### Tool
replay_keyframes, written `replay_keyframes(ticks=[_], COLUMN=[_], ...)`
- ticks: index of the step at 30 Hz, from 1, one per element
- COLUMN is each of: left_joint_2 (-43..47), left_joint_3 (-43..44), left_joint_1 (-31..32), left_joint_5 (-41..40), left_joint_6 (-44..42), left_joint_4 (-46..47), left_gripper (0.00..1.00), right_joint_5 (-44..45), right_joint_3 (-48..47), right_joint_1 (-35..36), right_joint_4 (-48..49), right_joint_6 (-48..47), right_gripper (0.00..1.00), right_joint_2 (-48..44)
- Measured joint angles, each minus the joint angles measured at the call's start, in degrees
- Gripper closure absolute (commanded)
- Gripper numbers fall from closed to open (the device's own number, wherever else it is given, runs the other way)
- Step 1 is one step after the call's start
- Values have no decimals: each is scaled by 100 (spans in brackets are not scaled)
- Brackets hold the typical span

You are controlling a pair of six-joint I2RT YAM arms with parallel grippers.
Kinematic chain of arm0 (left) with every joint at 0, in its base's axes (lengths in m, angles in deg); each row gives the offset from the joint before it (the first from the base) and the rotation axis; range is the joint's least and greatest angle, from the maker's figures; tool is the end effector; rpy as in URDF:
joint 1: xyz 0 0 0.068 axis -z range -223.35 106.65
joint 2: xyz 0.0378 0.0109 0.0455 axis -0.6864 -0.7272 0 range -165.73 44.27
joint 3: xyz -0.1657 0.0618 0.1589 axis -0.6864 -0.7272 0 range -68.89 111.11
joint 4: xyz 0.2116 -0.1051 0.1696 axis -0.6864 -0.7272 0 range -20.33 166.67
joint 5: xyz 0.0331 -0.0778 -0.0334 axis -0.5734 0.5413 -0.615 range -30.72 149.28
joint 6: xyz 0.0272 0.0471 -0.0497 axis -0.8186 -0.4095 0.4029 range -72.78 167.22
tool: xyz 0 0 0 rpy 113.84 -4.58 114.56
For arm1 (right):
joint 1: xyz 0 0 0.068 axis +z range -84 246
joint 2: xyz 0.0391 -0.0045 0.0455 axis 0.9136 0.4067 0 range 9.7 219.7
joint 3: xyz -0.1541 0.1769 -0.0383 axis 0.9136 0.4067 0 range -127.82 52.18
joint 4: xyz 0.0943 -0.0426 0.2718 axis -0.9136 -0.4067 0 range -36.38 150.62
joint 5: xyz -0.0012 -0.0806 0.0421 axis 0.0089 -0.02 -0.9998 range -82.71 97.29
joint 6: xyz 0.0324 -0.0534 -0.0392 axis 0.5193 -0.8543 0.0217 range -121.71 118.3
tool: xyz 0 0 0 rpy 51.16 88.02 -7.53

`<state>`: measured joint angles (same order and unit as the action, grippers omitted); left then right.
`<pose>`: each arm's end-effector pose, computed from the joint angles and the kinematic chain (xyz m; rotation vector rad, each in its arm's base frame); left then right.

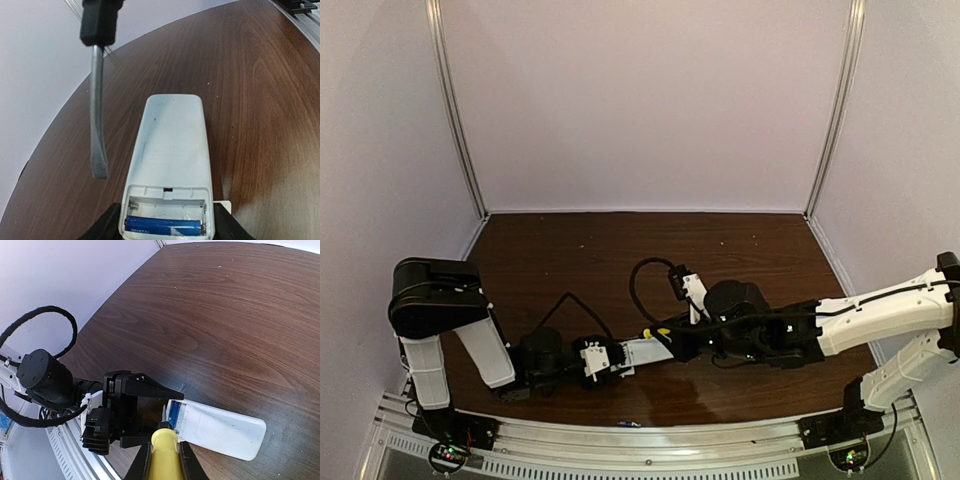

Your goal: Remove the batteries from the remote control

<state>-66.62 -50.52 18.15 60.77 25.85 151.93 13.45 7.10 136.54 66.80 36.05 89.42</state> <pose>0.1315 -0.2455 0.0075 1.2731 1.4148 -0.5041 0.1260 0.3369 0.1652 -0.5626 2.1663 1.0089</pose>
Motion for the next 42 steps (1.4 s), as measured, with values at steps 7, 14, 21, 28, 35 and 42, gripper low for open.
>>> replay_keyframes(ticks=[7, 14, 21, 28, 35, 42], left_joint_2=[0, 0, 0, 0, 0, 0], left_joint_3=[0, -39, -72, -72, -74, -74], left_joint_1=[0, 0, 0, 0, 0, 0], left_joint_5=[7, 7, 13, 50, 157, 367], left_joint_6=[0, 0, 0, 0, -2, -66], left_joint_4=[0, 0, -7, -7, -7, -7], left_gripper=[100, 100, 100, 100, 100, 100], right_joint_5=[-149, -282, -339, -330, -286, -319], right_joint_3=[44, 164, 258, 385, 557, 568], right_joint_1=[-83, -109, -120, -179, -216, -216], right_joint_4=[186, 284, 448, 579, 704, 876], right_joint_6=[15, 17, 103, 151, 173, 256], right_gripper=[100, 100, 100, 100, 100, 100], right_joint_2=[125, 173, 284, 302, 302, 339])
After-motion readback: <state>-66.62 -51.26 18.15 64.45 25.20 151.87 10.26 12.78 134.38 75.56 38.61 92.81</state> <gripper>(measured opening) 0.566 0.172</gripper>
